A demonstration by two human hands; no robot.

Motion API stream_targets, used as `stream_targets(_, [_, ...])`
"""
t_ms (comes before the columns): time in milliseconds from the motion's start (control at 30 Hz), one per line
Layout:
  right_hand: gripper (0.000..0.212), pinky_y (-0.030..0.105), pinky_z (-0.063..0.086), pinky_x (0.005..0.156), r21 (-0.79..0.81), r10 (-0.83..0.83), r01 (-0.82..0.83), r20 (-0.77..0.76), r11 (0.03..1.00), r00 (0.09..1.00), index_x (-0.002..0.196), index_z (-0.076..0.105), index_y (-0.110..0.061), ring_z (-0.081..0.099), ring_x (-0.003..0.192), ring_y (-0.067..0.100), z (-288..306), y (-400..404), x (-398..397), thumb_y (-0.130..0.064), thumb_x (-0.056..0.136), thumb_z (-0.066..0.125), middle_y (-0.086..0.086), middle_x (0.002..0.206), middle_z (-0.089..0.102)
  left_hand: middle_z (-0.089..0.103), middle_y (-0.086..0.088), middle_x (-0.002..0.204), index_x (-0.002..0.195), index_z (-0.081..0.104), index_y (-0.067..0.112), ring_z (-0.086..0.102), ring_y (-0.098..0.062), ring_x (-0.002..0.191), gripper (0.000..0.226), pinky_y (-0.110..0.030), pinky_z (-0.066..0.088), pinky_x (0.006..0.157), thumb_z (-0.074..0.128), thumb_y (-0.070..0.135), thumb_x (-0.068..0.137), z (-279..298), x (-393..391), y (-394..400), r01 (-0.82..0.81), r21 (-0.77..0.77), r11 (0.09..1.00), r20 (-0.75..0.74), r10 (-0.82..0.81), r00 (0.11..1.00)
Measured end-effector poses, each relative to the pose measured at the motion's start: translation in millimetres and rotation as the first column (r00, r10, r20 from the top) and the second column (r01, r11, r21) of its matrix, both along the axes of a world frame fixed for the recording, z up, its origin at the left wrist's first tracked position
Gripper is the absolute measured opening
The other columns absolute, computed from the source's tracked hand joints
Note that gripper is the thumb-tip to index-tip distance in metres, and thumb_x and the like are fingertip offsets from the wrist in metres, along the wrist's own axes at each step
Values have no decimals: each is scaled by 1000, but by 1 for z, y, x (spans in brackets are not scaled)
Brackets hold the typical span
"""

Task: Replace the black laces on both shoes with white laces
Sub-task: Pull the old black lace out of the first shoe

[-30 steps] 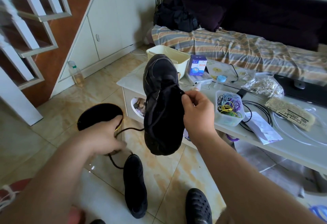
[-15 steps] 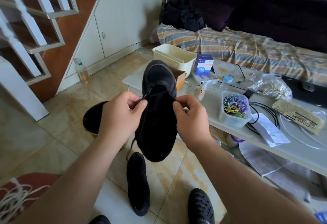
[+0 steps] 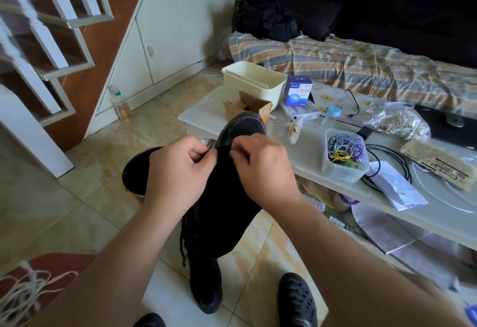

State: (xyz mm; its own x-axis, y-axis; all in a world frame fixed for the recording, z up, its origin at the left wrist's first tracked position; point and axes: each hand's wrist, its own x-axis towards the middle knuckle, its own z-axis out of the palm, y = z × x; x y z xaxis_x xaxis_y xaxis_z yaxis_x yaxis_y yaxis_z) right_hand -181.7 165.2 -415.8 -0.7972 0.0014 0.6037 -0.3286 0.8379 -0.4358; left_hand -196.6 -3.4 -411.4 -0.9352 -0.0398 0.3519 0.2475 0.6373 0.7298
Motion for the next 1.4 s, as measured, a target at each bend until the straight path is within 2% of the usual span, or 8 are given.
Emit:
stream_targets(200, [19, 37, 56, 64, -441, -214, 406, 422, 800, 881, 81, 66, -21, 70, 73, 29, 8, 51, -4, -16, 91, 52, -1, 73, 66, 70, 15, 69, 79, 70, 28, 68, -4, 66, 17, -27, 51, 64, 75, 37, 92, 6, -8, -17, -71, 126, 990, 8, 70, 997])
stream_targets(400, [19, 29, 49, 94, -204, -2, -10, -58, 979, 998, 107, 76, -18, 63, 100, 15, 17, 11, 6, -16, 90, 68, -5, 106, 71, 67, 17, 62, 79, 71, 22, 63, 8, 65, 15, -7, 39, 56, 79, 32, 88, 4, 1, 1, -21, -4, 1000, -21, 21, 1000])
stream_targets(567, [27, 46, 49, 81, 122, 120, -127, 64, 984, 991, 104, 75, -21, 62, 91, 28, 0, -4, -2, -15, 84, 58, -4, 95, 69, 70, 14, 65, 80, 72, 22, 63, 8, 77, 14, -8, 42, 58, 77, 33, 87, 3, 7, 6, 4, -97, 995, -8, -5, 1000])
stream_targets(900, [6, 15, 45, 80, -308, 225, -167, 165, 937, 960, 92, 77, -20, 60, 81, -3, 1, 1, 4, -14, 90, 77, -19, 85, 65, 68, 25, 68, 78, 71, 26, 65, 4, 65, 14, -10, 39, 55, 78, 35, 87, -2, 1, 1, 12, -38, 999, 85, -8, 996])
stream_targets(1067, [12, 37, 58, 72, -814, 10, 445, 483, 372, 875, 90, 72, -23, 60, 71, 14, 3, 34, -7, -23, 100, 65, -3, 87, 69, 67, 27, 68, 77, 70, 26, 64, 4, 68, 15, -9, 42, 58, 77, 31, 89, -2, -2, -9, -12, -37, 999, 59, 14, 998])
stream_targets(1167, [8, 56, 63, 71, -658, -122, 557, 585, 508, 802, 91, 64, -25, 64, 72, 28, -2, 50, -10, -20, 93, 69, 1, 95, 65, 66, 25, 66, 75, 69, 26, 64, 2, 67, 17, -10, 40, 55, 77, 30, 89, -3, -2, -11, -14, -63, 998, 54, 17, 998])
stream_targets(1267, [34, 36, 51, 84, -495, -298, 438, 338, 751, 893, 112, 53, -24, 60, 91, 13, -1, 41, -6, -12, 83, 68, 0, 115, 52, 66, 26, 66, 75, 68, 26, 64, 1, 66, 18, -11, 40, 53, 77, 31, 89, -3, -1, -8, -13, -93, 996, 46, 17, 999])
stream_targets(1400, [22, 41, 49, 88, 17, -1, 0, 77, 1000, 997, 105, 69, -26, 59, 101, 24, 0, 7, 1, -28, 83, 68, -5, 104, 66, 67, 18, 60, 77, 70, 26, 63, 5, 66, 15, -9, 38, 53, 77, 33, 88, -2, 0, -2, -10, -89, 996, 71, 16, 997])
